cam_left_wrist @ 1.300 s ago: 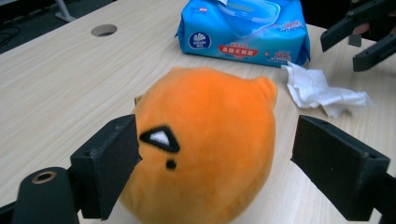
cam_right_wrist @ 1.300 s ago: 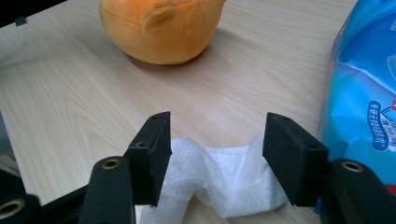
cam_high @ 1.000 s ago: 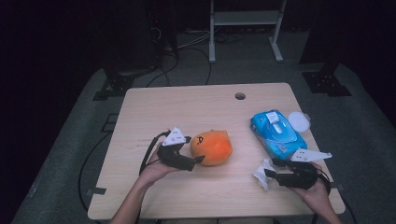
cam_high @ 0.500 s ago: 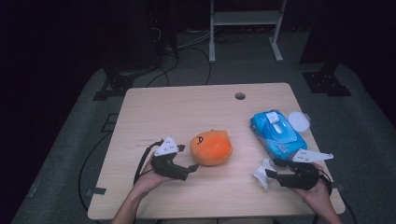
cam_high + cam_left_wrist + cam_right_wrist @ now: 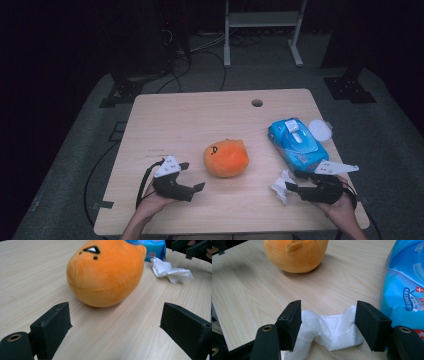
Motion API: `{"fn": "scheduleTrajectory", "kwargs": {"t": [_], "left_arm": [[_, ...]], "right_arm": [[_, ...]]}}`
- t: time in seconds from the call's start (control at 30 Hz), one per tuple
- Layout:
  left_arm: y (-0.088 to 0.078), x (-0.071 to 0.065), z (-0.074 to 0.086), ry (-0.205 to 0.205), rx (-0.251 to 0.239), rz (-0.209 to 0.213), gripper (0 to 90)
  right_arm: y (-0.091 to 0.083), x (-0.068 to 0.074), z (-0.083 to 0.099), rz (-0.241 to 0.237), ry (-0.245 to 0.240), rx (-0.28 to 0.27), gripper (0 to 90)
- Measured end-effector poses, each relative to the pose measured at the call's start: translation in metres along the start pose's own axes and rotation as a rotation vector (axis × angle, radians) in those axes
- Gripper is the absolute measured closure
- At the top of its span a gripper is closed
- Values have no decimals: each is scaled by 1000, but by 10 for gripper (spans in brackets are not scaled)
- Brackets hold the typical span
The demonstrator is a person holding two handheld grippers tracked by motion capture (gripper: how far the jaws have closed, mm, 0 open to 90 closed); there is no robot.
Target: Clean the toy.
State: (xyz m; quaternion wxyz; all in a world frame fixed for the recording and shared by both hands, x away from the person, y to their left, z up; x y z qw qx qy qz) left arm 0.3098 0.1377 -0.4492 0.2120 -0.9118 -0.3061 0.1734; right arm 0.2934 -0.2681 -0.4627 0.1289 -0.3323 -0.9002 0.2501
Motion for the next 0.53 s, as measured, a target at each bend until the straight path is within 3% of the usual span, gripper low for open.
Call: {"fn": "scheduleTrajectory", "kwargs": {"t": [0.17, 0.27, 0.37, 0.53], "left_arm": [[-1, 2, 11, 6, 4, -39, 70], [-1, 5, 18, 33, -36, -112, 63], [-3, 9, 20, 5, -80, -118, 63], [4, 11, 25, 22, -27, -100, 62]], "right_arm": [[-2, 0, 1, 5, -6, -4, 370], [-3, 0, 3, 13, -1, -7, 370], [-5, 1, 5, 20, 1, -15, 369], [-3, 3, 9, 21, 3, -8, 369]]}}
Point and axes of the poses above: each handheld gripper's, and its own axes: y roughly forward along the jaws, z roughly out of its underside, x roughly to its left, the point moved 4 cm from there along y, roughly forward along the jaws, and after that the axes turned 7 degrees about -y, right-handed, at the moved point
